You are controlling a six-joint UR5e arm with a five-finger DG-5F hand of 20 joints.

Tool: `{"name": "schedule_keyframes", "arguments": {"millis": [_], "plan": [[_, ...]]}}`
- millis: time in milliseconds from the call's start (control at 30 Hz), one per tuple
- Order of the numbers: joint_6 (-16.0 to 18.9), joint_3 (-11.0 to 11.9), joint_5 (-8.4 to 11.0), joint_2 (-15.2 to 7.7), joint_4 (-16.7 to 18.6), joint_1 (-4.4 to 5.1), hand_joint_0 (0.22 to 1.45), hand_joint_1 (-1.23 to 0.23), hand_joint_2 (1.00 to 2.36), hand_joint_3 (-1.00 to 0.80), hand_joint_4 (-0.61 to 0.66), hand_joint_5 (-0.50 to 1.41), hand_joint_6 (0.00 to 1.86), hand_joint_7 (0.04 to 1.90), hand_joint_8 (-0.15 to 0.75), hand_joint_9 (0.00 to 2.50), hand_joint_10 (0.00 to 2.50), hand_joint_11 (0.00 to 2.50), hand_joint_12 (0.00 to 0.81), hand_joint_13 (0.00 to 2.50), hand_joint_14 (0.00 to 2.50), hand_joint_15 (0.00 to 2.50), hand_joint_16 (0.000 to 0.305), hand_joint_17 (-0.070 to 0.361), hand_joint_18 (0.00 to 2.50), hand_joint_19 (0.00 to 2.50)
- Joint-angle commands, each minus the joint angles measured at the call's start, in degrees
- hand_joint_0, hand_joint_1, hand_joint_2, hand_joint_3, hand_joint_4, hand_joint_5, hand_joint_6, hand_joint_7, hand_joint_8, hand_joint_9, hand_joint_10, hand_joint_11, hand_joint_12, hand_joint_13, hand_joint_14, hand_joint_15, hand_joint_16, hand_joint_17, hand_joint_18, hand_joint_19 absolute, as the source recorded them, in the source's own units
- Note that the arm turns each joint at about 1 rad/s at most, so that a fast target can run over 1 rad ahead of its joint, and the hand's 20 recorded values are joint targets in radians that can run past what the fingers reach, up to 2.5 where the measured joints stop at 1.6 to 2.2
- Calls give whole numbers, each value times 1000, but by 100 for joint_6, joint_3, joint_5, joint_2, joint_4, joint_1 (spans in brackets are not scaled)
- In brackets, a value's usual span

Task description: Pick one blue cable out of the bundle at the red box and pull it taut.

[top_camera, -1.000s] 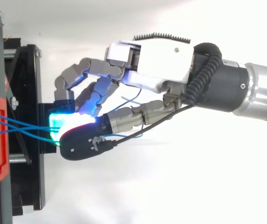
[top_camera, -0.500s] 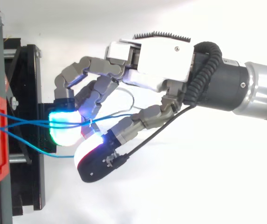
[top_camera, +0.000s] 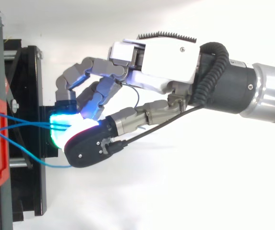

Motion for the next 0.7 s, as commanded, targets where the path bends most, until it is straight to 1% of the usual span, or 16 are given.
{"name": "schedule_keyframes", "arguments": {"millis": [0,67,133,267,300,367,433,467,533,567,633,667], "plan": [[0,0,7,0,0,-1,591,-606,1013,-284,151,-145,882,1123,347,1087,12,1263,384,792,19,574,51,114,646,508],[0,0,7,0,0,-1,595,-618,1012,-243,164,-136,888,1107,375,1114,10,1250,402,813,18,568,55,123,685,486],[0,0,7,0,0,-1,595,-639,1012,-194,178,-129,890,1135,385,1147,8,1263,412,842,19,559,57,128,721,467],[0,0,16,0,0,8,595,-692,1014,-152,190,-123,892,1151,390,1191,7,1302,411,875,20,564,56,127,752,453],[0,0,7,0,0,-1,602,-734,1015,-142,192,-122,893,1153,387,1192,7,1310,408,876,18,565,56,125,749,459],[-9,0,7,0,0,-1,608,-754,1016,-137,188,-123,893,1162,383,1191,8,1310,405,875,19,571,55,123,750,452],[-9,0,16,0,0,-1,625,-827,1019,-121,188,-127,895,1191,370,1180,10,1323,392,869,21,576,52,118,736,454],[-9,0,7,0,0,-1,628,-838,1019,-118,185,-128,895,1195,373,1180,10,1321,390,868,20,580,52,117,735,455],[-9,0,7,0,0,8,656,-899,1021,-125,145,-132,896,1244,352,1158,12,1329,380,853,21,588,50,112,719,457],[-9,0,7,0,0,-1,659,-904,1021,-127,138,-132,895,1250,347,1156,12,1330,380,853,22,579,50,112,719,449],[-9,0,7,0,0,-1,727,-980,1018,-231,99,-139,904,1253,343,1131,11,1323,374,845,22,577,49,111,710,415],[-18,0,7,0,0,-1,736,-981,1016,-258,88,-140,906,1235,340,1128,11,1319,371,843,22,569,49,111,710,416]]}}
